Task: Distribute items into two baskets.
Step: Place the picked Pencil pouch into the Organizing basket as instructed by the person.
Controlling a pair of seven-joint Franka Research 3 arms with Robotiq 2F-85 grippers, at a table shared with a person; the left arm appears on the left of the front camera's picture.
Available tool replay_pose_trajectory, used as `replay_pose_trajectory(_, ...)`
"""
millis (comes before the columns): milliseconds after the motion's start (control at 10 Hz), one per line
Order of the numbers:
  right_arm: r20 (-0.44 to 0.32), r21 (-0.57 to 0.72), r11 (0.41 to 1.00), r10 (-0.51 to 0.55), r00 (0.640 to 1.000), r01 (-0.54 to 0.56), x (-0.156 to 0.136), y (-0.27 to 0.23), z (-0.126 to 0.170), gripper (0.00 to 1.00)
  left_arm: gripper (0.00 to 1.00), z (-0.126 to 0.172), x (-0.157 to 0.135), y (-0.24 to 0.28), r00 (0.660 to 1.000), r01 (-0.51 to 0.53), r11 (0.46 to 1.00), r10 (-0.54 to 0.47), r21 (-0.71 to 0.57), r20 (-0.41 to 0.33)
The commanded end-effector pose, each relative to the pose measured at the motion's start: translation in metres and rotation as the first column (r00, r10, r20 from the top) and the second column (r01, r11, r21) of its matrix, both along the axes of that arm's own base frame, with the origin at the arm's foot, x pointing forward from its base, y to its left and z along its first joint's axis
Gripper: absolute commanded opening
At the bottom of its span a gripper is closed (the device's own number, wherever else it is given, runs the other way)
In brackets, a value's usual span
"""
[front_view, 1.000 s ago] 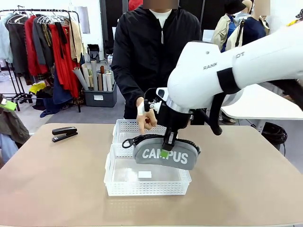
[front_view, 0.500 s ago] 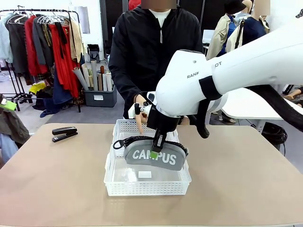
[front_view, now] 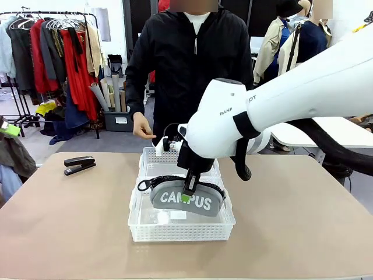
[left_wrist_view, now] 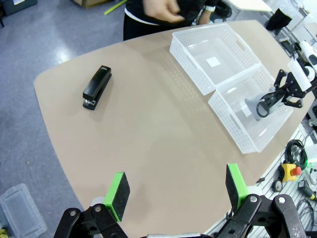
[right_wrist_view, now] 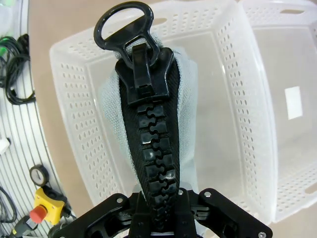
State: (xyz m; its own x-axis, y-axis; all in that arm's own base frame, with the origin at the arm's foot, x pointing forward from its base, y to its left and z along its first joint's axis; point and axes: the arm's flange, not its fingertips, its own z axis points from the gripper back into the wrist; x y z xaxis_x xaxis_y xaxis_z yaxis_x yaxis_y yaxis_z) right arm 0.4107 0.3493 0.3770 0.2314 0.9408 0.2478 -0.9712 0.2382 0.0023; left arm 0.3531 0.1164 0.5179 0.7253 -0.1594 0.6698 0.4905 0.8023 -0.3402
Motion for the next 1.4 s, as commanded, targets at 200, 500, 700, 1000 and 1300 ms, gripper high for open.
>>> replay_pose_trajectory(200, 0.008, -0.007, 1.0, 0.016, 1.0, -0.016, 0.003, 0.001, -0.02, 0.0, 1.0, 0.001, -0.001, 0.0, 1.0, 0.002, 1.0, -0.002, -0.003, 0.005)
replay_pose_trajectory(500, -0.018, 0.006, 1.0, 0.011, 1.0, -0.011, 0.004, 0.001, -0.034, 0.0, 1.0, 0.001, -0.001, 0.0, 1.0, 0.002, 1.0, -0.002, -0.003, 0.005)
replay_pose_trajectory(700, -0.031, -0.003, 1.0, 0.013, 0.999, -0.014, 0.005, 0.002, -0.042, 0.0, 1.0, 0.001, -0.001, 0.0, 1.0, 0.002, 1.0, -0.002, -0.003, 0.005)
replay_pose_trajectory(1000, -0.023, 0.024, 0.998, 0.056, 0.998, -0.056, 0.008, -0.008, -0.029, 0.0, 1.0, 0.001, -0.001, 0.0, 1.0, 0.002, 1.0, -0.002, -0.003, 0.005)
replay_pose_trajectory(1300, -0.056, -0.019, 1.0, 0.005, 0.998, -0.006, 0.004, 0.003, -0.046, 0.0, 1.0, 0.001, -0.001, 0.0, 1.0, 0.002, 1.0, -0.002, -0.003, 0.005)
